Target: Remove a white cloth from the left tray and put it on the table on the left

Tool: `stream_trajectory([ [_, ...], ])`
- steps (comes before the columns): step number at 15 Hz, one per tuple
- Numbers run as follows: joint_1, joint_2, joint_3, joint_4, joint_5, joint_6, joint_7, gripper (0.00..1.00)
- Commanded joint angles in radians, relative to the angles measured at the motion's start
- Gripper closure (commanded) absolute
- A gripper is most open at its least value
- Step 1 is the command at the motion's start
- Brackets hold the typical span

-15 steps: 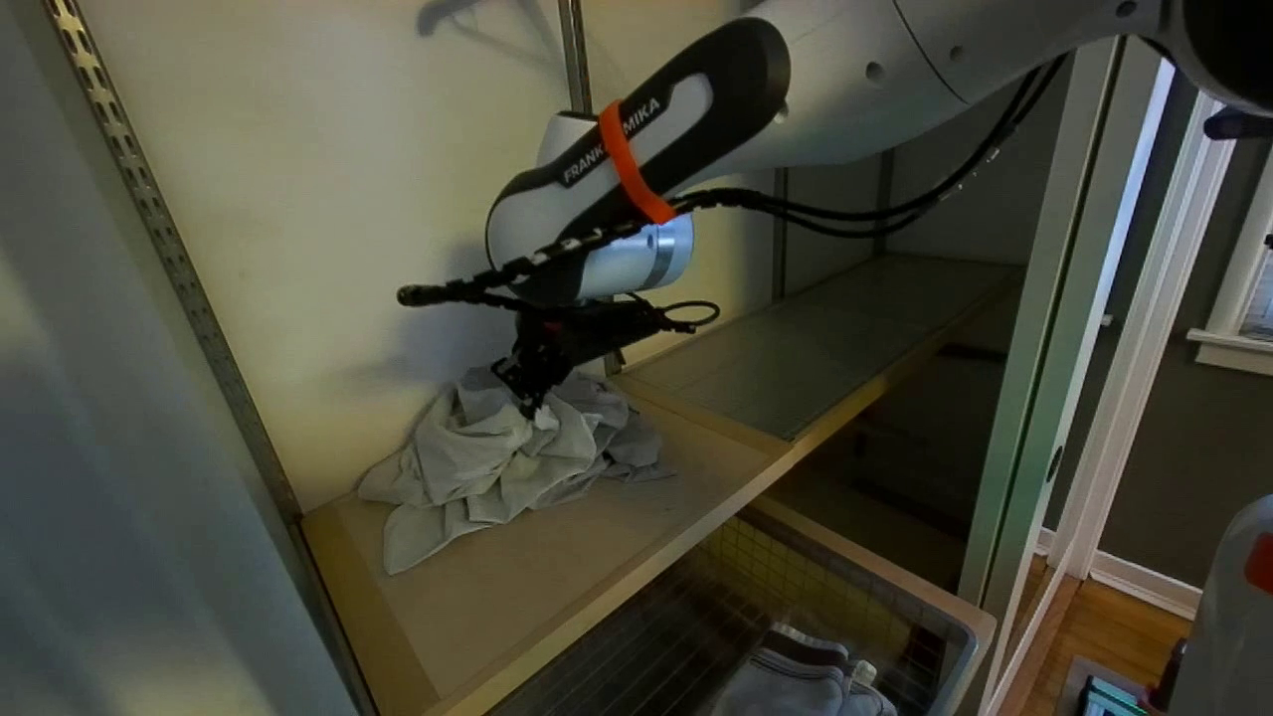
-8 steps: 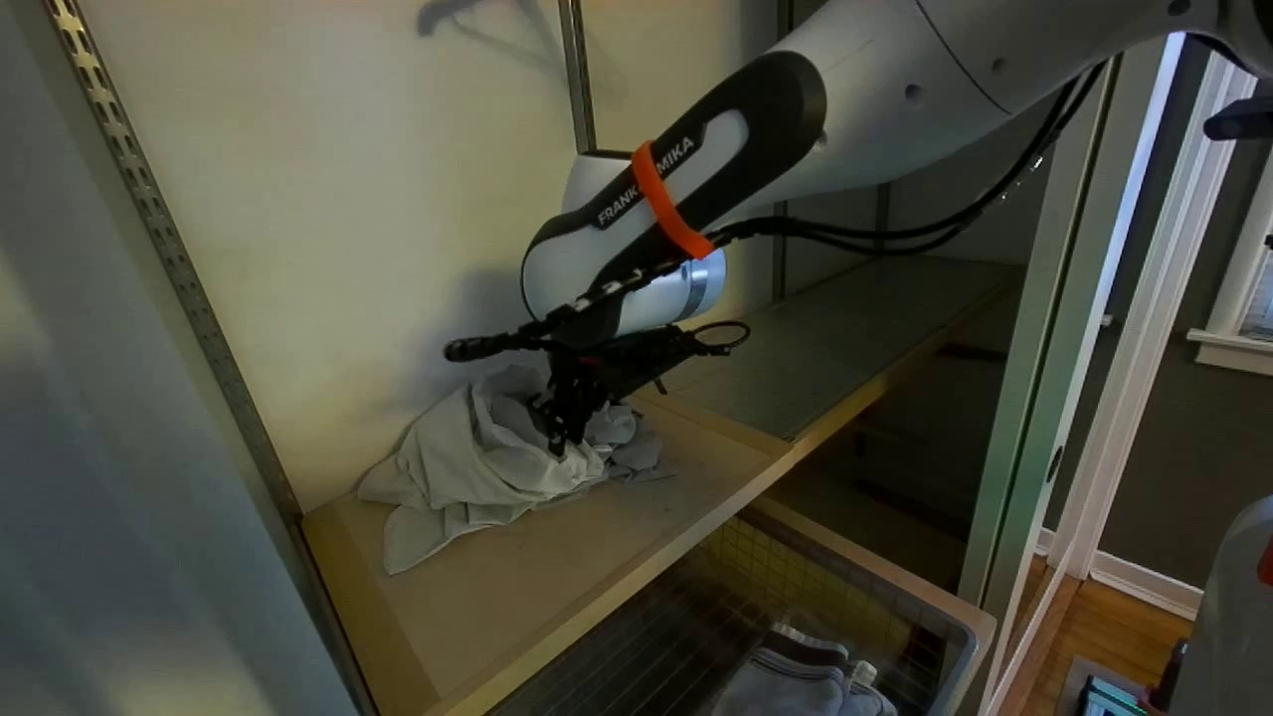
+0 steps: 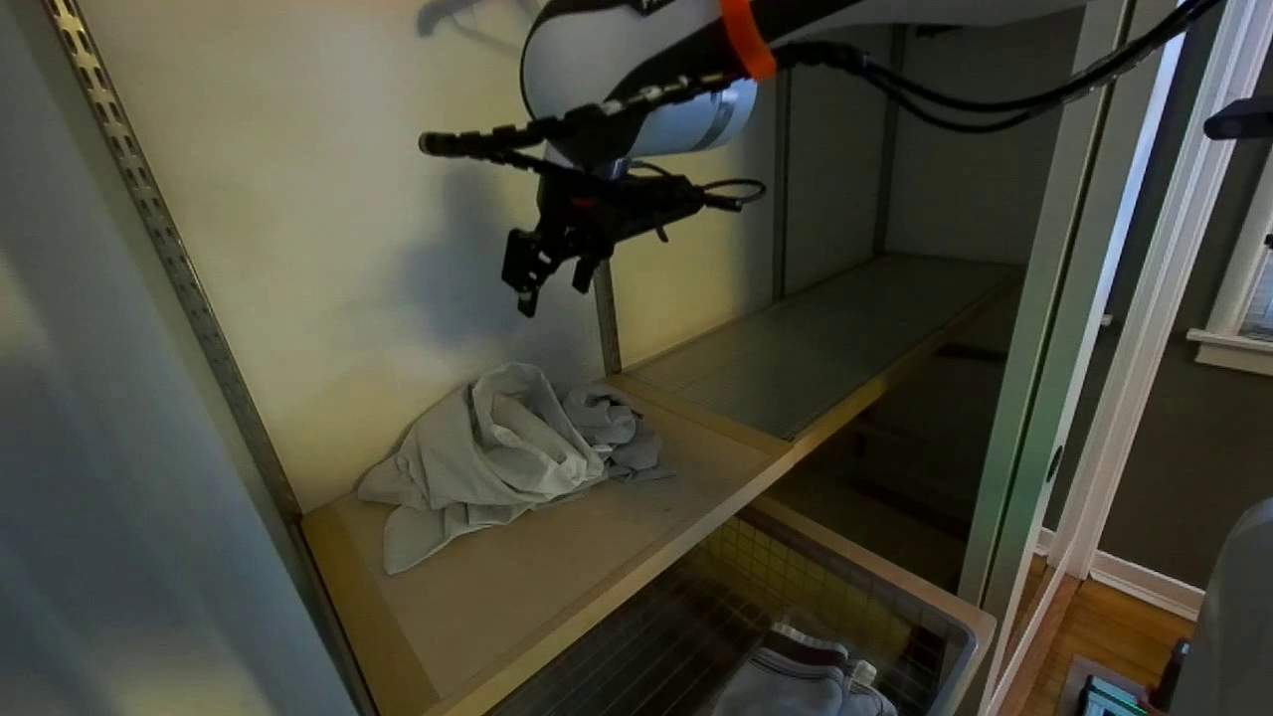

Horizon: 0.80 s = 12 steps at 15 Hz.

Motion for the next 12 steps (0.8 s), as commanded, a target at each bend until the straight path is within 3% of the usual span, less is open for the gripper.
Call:
stream_trajectory([
  [1, -0.03, -0.099, 0.04, 0.015, -0.152, -0.141, 0.134, 0.0],
  [2, -0.029, -0.117, 0.045, 0.03, -0.165, -0.181, 0.153, 0.0],
  [6, 0.017, -0.142, 0.016, 0.114, -0.02, -0.494, 0.117, 0.0],
  [7, 0.027, -0.146, 0.001, 0.112, 0.046, -0.492, 0.119, 0.0],
  [8, 0.007, -0.148, 0.024, 0.103, -0.031, -0.449, 0.114, 0.0],
  [12, 0.011, -0.146, 0.013, 0.109, 0.027, -0.467, 0.114, 0.0],
])
